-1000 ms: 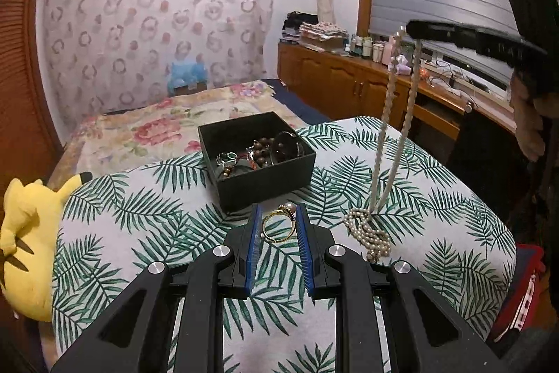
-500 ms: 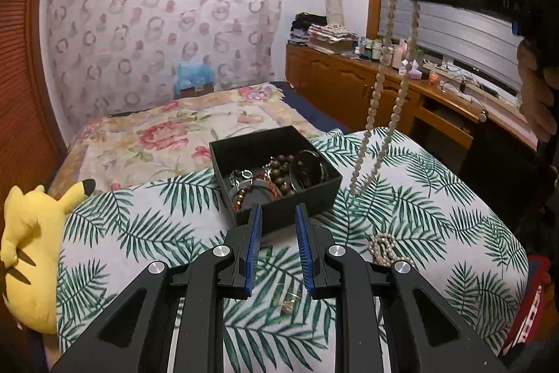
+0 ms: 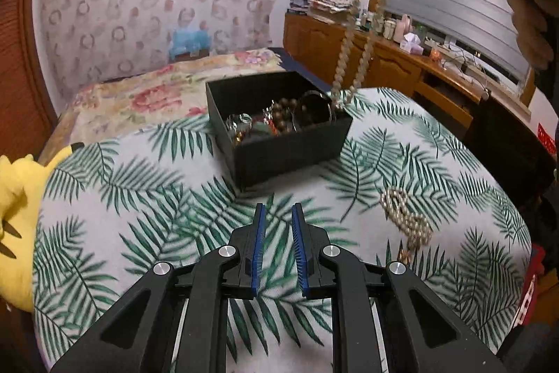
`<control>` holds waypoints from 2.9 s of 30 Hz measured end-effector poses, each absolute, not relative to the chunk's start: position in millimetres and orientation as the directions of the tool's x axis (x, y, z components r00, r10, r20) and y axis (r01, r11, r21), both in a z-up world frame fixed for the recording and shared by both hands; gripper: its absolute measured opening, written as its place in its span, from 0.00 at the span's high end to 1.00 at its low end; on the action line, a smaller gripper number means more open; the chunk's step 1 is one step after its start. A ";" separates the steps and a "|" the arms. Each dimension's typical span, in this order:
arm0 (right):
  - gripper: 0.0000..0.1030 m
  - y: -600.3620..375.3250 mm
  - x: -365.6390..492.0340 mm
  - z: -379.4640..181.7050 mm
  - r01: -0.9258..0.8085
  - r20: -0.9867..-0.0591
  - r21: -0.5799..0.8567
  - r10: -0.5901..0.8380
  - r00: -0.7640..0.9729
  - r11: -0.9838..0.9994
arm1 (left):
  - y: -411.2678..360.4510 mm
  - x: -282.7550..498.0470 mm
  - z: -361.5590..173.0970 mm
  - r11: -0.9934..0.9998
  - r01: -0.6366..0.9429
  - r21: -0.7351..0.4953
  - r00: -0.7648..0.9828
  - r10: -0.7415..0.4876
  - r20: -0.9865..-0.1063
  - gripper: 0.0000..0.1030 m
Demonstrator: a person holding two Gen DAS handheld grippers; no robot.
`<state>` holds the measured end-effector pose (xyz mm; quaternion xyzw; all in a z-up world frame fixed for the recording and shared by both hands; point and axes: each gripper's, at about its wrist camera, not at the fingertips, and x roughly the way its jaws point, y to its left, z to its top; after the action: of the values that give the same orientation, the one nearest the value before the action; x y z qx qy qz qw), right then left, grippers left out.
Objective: Organize jewelry
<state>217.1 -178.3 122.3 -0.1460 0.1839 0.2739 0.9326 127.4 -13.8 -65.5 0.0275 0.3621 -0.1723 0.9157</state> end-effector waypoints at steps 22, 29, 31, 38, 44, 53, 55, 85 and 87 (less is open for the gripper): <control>0.92 -211.0 209.3 123.7 -0.480 -0.394 -0.205 0.377 0.838 0.853 | -104.2 156.2 -85.9 0.860 0.481 -0.172 0.519 -0.437 -0.735 0.73; 0.92 -232.0 212.8 114.0 -0.470 -0.406 -0.171 0.373 0.834 0.866 | -130.8 161.5 -96.7 0.855 0.506 -0.115 0.499 -0.398 -0.770 0.73; 0.92 -235.8 213.8 110.9 -0.470 -0.410 -0.163 0.373 0.832 0.868 | -135.5 162.0 -100.3 0.856 0.509 -0.089 0.503 -0.380 -0.776 0.74; 0.92 -239.0 214.7 107.3 -0.482 -0.411 -0.144 0.391 0.823 0.864 | -129.5 158.5 -97.4 0.862 0.505 -0.035 0.534 -0.344 -0.773 0.96; 0.92 -234.3 213.9 112.0 -0.502 -0.403 -0.137 0.415 0.816 0.854 | -107.3 148.5 -53.9 0.866 0.490 -0.097 0.593 -0.413 -0.691 0.96; 0.92 -220.9 216.7 134.5 -0.540 -0.374 -0.124 0.465 0.803 0.833 | -74.7 154.6 30.4 0.883 0.456 -0.112 0.702 -0.434 -0.565 0.96; 0.92 -217.6 218.5 136.7 -0.548 -0.373 -0.124 0.473 0.798 0.827 | -66.6 158.5 42.2 0.893 0.438 -0.100 0.727 -0.418 -0.544 0.96; 0.92 -162.1 268.7 112.1 -0.644 -0.428 -0.051 0.566 0.705 0.763 | -8.0 243.9 -1.1 0.951 0.282 -0.123 0.721 -0.295 -0.627 0.92; 0.92 -159.8 268.5 117.5 -0.649 -0.420 -0.051 0.573 0.703 0.759 | -4.2 242.4 -1.4 0.954 0.272 -0.128 0.726 -0.290 -0.623 0.82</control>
<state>268.5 -159.8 117.5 -0.0979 0.1933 0.3331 0.9177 242.4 -4.2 -1.4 -0.0137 0.3378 -0.1512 0.9289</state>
